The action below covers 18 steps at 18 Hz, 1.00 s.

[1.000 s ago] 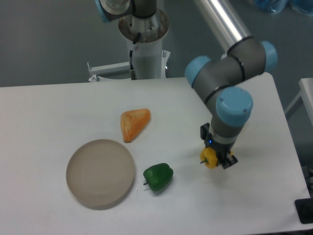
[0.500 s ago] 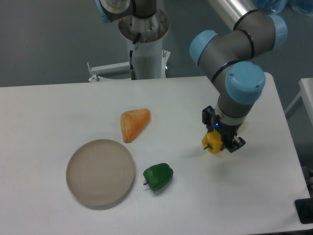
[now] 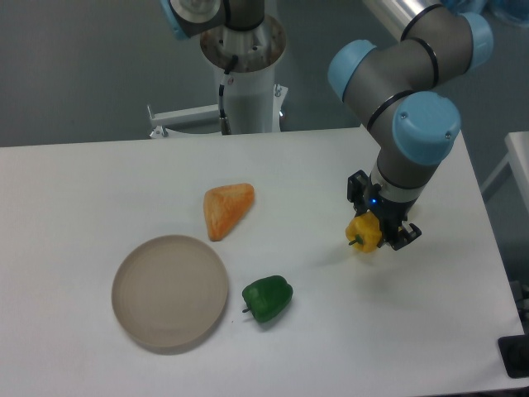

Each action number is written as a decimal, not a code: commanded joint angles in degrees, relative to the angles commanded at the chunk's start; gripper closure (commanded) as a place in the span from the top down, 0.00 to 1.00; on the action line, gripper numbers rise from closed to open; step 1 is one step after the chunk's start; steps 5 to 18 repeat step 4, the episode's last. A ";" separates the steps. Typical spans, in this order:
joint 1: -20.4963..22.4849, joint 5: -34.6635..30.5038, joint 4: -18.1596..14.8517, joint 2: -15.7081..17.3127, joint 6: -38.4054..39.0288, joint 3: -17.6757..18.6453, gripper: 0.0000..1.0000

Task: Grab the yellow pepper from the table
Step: 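Lift the yellow pepper up off the table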

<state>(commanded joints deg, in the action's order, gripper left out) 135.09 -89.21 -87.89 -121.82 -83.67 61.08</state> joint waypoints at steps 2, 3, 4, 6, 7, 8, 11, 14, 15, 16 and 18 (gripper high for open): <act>0.00 0.00 0.09 0.00 0.00 0.00 0.25; 0.00 0.00 0.17 0.00 0.00 0.09 0.25; 0.00 0.00 0.18 0.00 0.00 0.09 0.25; 0.00 0.00 0.18 0.00 0.00 0.09 0.25; 0.00 0.00 0.18 0.00 0.00 0.09 0.25; 0.00 0.00 0.18 0.00 0.00 0.09 0.25; 0.00 0.00 0.18 0.00 0.00 0.09 0.25; 0.00 0.00 0.18 0.00 0.00 0.09 0.25; 0.00 0.00 0.18 0.00 0.00 0.09 0.25; 0.00 0.00 0.18 0.00 0.00 0.09 0.25; 0.00 0.00 0.18 0.00 0.00 0.09 0.25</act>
